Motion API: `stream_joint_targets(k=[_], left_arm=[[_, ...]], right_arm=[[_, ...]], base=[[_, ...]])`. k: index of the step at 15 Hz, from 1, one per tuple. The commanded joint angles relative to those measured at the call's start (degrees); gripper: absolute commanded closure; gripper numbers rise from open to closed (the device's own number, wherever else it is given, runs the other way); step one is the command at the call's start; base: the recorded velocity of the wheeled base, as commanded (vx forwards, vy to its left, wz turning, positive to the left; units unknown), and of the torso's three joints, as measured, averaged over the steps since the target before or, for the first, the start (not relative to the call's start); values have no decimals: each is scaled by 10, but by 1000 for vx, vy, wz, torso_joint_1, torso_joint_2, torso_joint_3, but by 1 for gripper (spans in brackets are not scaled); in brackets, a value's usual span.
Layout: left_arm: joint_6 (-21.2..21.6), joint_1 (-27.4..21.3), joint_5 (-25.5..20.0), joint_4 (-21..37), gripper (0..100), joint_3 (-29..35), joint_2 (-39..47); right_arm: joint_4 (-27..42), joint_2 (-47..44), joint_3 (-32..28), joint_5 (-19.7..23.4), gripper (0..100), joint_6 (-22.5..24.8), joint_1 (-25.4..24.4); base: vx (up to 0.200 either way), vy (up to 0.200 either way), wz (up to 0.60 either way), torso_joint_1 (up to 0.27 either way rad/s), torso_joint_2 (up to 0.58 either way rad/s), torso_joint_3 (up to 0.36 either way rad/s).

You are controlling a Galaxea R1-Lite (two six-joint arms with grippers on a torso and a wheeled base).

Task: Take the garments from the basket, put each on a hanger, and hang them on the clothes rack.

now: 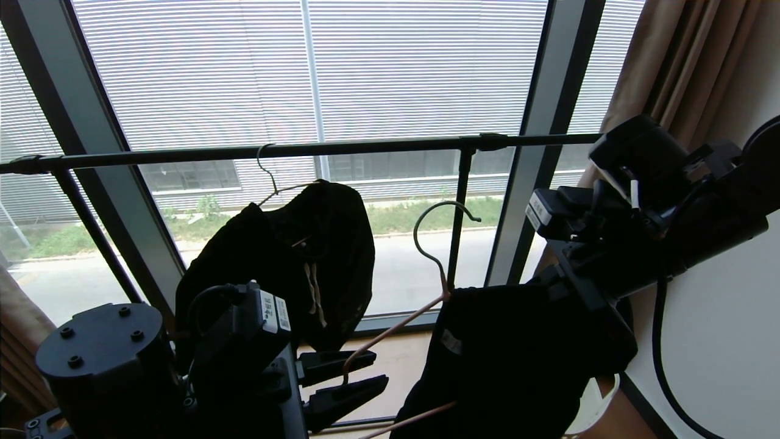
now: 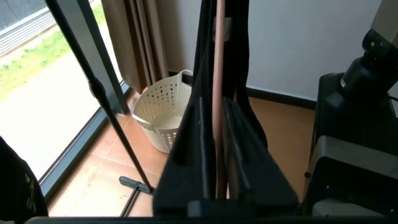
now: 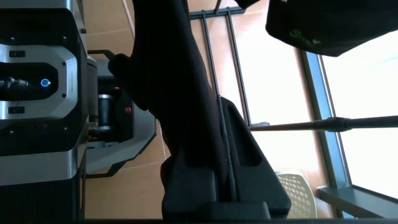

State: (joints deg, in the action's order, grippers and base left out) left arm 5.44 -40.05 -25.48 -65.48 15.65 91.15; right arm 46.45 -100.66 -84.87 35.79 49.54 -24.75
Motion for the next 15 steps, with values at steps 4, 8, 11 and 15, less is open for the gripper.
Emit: stream_joint_targets(k=[4,8,11,15], left_arm=[[-2,1,3,2,0,-4,-2],[-3,37,4,1,0,-22,-27],[-5,68,5,1,0,-23,-47],[-88,103,3,3,0,-51,-128]], right_arm=[[0,7,1,3,100,0,0],[4,16,1,3,100,-1,0],[4,20,1,3,100,-8,0],[-1,14,-6,2,100,-38,0]], base=[[0,0,0,0,0,0],[0,0,0,0,0,0],[0,0,0,0,0,0],[0,0,0,0,0,0]])
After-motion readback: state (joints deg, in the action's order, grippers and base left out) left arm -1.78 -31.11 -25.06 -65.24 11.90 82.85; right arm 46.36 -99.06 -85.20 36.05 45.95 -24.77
